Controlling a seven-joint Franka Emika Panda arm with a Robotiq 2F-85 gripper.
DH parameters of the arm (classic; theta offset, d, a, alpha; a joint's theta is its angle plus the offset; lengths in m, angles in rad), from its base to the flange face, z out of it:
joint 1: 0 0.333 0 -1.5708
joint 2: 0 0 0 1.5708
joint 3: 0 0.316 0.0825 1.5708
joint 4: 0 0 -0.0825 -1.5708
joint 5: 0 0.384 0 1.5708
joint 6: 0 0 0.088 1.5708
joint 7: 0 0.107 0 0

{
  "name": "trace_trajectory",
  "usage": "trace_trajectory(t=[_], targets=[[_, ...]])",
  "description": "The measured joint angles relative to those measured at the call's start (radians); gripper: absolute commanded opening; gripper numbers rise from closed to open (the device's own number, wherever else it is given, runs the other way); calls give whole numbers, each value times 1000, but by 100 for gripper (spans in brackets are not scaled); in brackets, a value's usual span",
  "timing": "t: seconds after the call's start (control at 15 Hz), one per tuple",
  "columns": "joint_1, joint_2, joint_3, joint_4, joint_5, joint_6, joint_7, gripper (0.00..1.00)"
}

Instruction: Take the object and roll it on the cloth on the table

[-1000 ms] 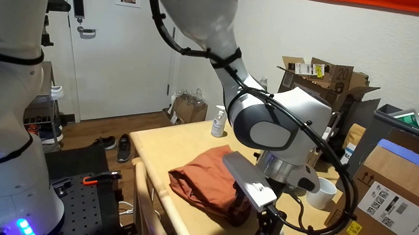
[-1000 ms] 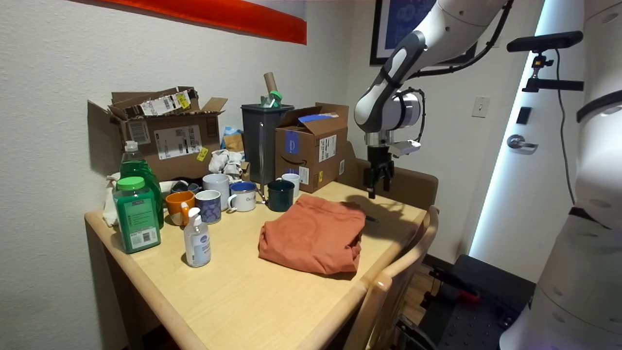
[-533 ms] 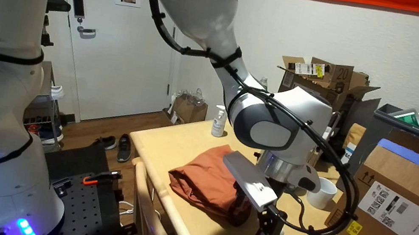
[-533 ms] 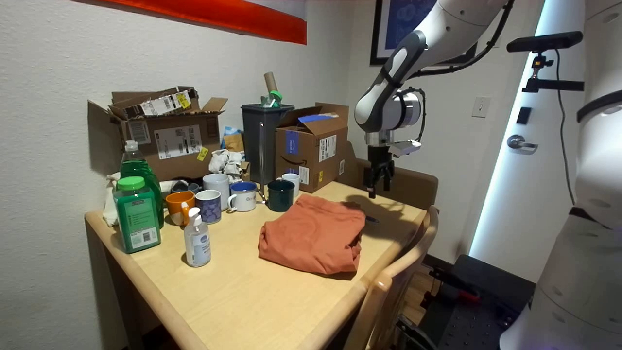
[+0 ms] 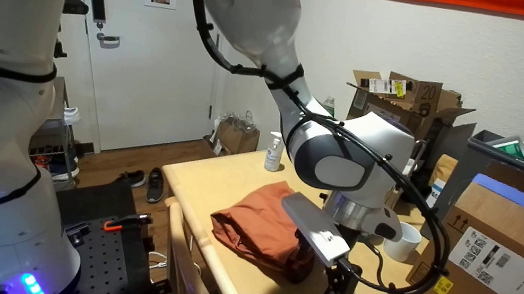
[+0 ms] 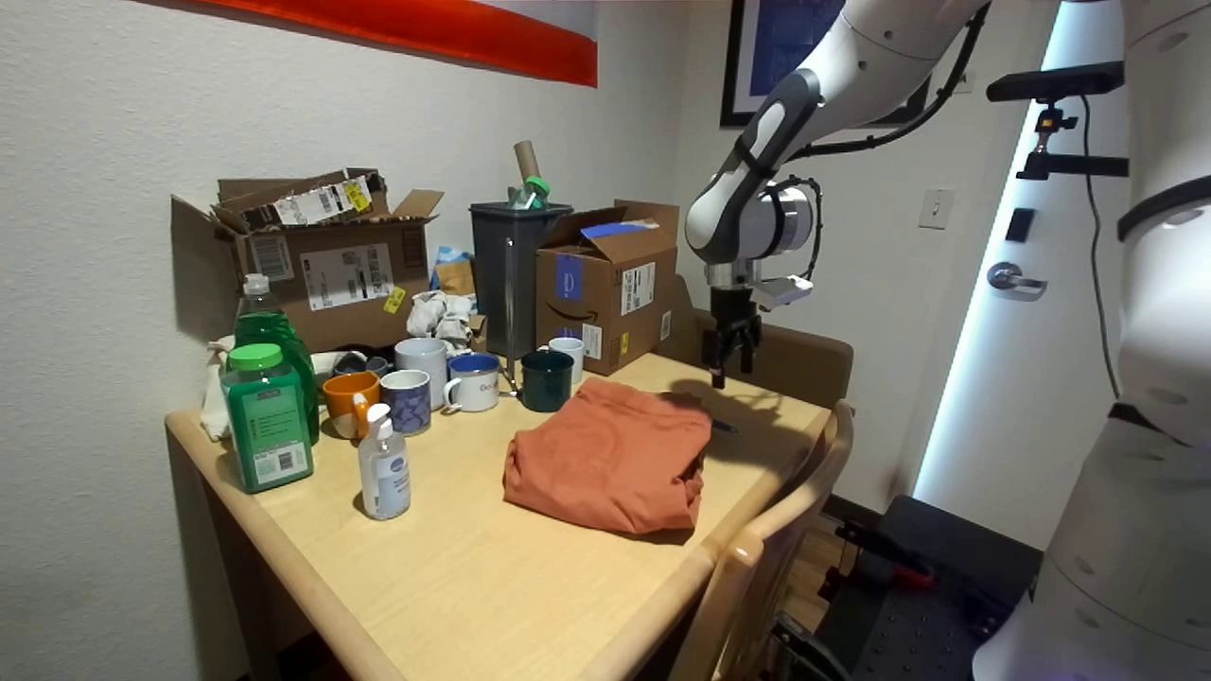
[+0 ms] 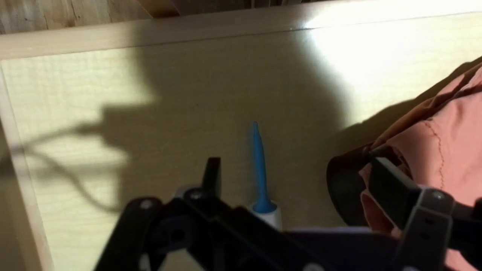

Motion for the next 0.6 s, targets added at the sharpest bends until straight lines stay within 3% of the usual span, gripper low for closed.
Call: trace_trajectory(t=[0.6], targets=[[-34,199,17,149,-29,34,-2,100]])
